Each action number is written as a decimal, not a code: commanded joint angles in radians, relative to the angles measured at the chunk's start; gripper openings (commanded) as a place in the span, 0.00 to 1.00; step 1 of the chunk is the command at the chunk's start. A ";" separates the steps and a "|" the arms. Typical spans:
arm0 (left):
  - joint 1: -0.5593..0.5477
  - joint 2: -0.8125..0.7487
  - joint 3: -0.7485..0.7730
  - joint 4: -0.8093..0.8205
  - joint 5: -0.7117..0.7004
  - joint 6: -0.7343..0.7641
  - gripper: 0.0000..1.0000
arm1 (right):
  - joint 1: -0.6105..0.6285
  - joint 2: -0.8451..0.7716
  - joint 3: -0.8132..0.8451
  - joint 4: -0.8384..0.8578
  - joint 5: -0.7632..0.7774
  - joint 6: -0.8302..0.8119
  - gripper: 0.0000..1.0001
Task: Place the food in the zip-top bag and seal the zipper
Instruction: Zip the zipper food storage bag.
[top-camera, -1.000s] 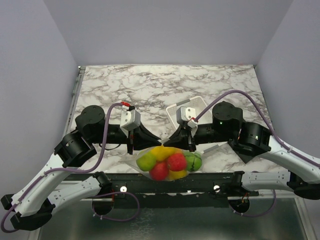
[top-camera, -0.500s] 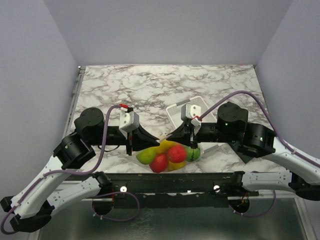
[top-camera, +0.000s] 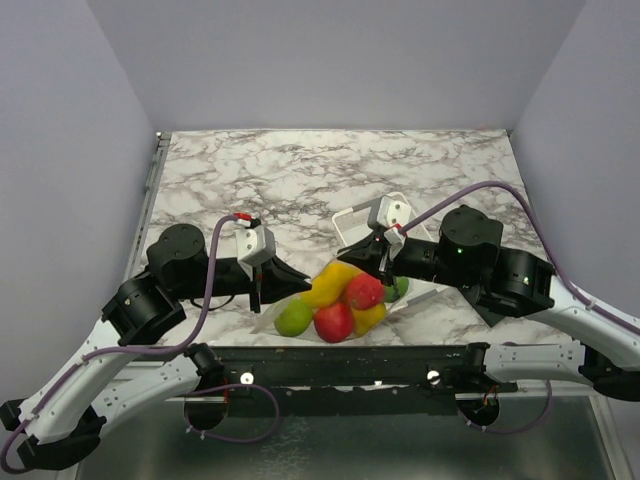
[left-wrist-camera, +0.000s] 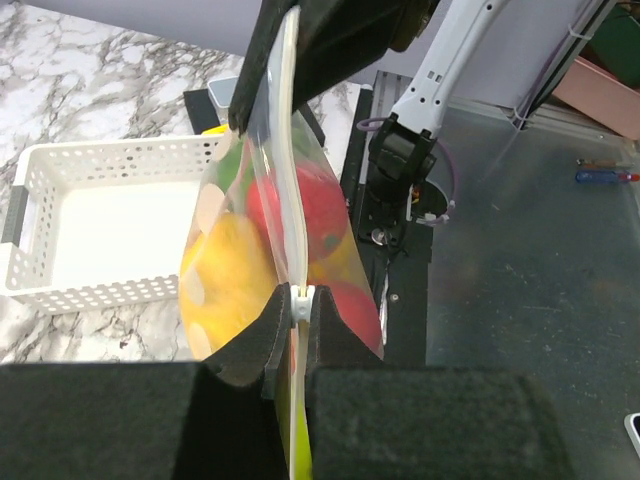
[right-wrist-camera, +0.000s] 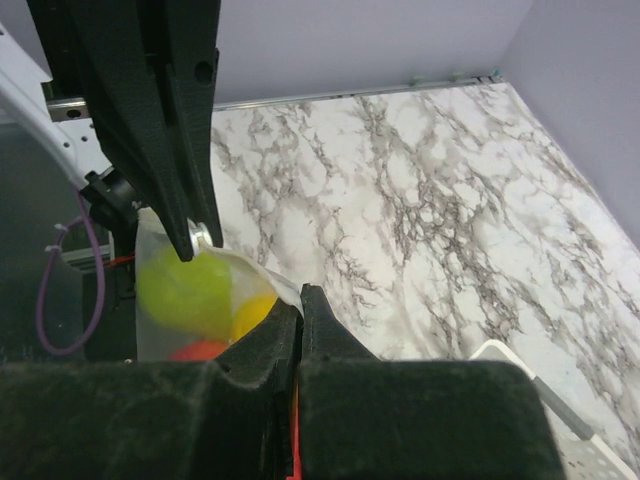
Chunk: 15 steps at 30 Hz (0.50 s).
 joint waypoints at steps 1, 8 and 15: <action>-0.001 -0.032 -0.028 -0.112 -0.017 -0.009 0.00 | -0.008 -0.058 0.000 0.158 0.158 -0.033 0.01; 0.000 -0.046 -0.033 -0.136 -0.050 -0.016 0.00 | -0.007 -0.094 -0.053 0.258 0.240 -0.042 0.01; -0.001 -0.055 -0.032 -0.162 -0.074 -0.017 0.00 | -0.008 -0.112 -0.085 0.325 0.292 -0.060 0.01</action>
